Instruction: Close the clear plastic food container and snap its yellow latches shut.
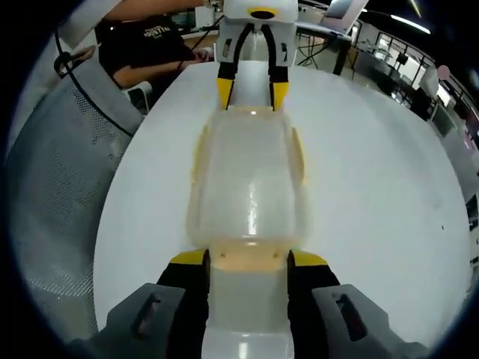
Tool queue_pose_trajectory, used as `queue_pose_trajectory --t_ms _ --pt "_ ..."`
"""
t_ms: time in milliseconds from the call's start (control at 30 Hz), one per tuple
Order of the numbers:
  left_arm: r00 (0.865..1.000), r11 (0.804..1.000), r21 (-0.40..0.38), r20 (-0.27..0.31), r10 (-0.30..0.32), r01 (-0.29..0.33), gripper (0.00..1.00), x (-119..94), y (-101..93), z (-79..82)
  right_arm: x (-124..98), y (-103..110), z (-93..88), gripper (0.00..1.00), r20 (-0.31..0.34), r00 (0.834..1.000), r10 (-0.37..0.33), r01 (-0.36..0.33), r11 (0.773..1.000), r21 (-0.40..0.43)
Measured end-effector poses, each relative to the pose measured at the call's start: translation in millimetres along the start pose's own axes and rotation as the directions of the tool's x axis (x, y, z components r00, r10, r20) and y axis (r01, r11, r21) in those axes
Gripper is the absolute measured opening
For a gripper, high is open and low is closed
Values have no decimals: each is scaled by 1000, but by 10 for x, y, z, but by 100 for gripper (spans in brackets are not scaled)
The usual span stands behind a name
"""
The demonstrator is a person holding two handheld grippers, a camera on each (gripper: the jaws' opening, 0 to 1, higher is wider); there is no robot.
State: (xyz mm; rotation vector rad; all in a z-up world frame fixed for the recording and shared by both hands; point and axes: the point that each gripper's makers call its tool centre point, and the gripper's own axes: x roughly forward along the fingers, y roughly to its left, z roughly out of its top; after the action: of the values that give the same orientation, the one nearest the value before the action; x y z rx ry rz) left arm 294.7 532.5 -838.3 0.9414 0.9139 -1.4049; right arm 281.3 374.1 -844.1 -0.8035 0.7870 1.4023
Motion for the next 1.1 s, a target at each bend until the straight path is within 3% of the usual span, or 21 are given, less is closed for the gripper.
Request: queue_pose_trajectory --t_ms 1100 --pt "1000 999 -40 -12 15 -15 34 36 -44 21 -10 10 -2 35 -13 1000 21 -21 1000 15"
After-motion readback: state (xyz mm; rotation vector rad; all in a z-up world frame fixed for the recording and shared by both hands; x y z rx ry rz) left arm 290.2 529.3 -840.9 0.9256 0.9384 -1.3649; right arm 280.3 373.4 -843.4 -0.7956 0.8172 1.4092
